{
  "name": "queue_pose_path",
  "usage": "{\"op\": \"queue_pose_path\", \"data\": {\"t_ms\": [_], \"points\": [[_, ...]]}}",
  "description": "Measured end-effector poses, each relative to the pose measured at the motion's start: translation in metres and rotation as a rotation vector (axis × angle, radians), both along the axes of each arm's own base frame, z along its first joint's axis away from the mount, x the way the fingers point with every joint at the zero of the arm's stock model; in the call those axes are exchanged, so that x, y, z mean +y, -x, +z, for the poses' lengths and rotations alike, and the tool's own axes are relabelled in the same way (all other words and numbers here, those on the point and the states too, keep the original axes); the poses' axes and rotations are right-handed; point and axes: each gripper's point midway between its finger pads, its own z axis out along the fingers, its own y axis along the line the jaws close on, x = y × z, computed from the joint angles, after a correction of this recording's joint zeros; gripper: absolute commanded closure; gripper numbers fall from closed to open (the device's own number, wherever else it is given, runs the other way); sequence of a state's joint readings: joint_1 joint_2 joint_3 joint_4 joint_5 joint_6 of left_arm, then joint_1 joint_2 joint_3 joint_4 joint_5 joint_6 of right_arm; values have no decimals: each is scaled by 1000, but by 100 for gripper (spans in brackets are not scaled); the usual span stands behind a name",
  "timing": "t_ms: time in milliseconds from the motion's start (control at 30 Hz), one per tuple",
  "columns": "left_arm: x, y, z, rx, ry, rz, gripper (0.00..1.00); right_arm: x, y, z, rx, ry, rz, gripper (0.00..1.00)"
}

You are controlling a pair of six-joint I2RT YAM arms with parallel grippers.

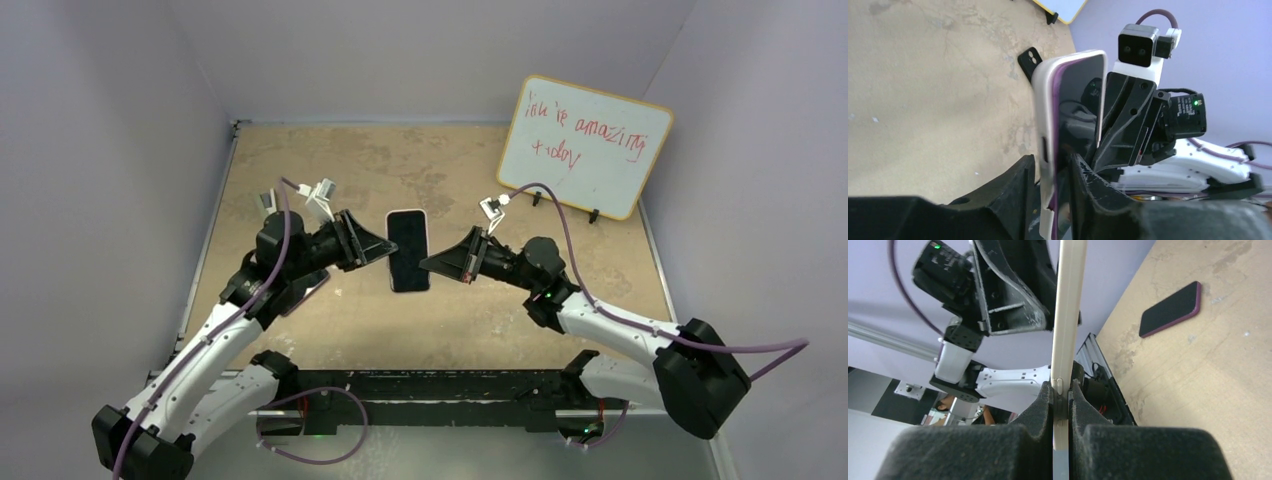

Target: Put the phone into the phone case

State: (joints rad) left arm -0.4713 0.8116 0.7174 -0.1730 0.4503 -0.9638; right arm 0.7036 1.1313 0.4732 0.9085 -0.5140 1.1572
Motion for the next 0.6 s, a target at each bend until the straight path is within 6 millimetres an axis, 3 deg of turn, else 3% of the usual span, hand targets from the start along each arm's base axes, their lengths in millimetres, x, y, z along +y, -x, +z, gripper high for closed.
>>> {"op": "queue_pose_path", "data": {"t_ms": [100, 133, 500, 533, 600], "points": [[0, -8, 1, -21, -22, 13, 98, 1, -2, -8, 17, 16, 0, 100], [0, -11, 0, -27, -35, 15, 100, 1, -4, -11, 20, 25, -6, 100], [7, -24, -30, 19, -170, 50, 100, 5, -16, -40, 67, 96, -35, 100], [8, -23, -32, 27, -183, 53, 97, 5, -17, -41, 68, 100, -36, 100], [10, -22, -34, 44, -211, 52, 70, 6, -16, -44, 71, 106, -34, 100]]}}
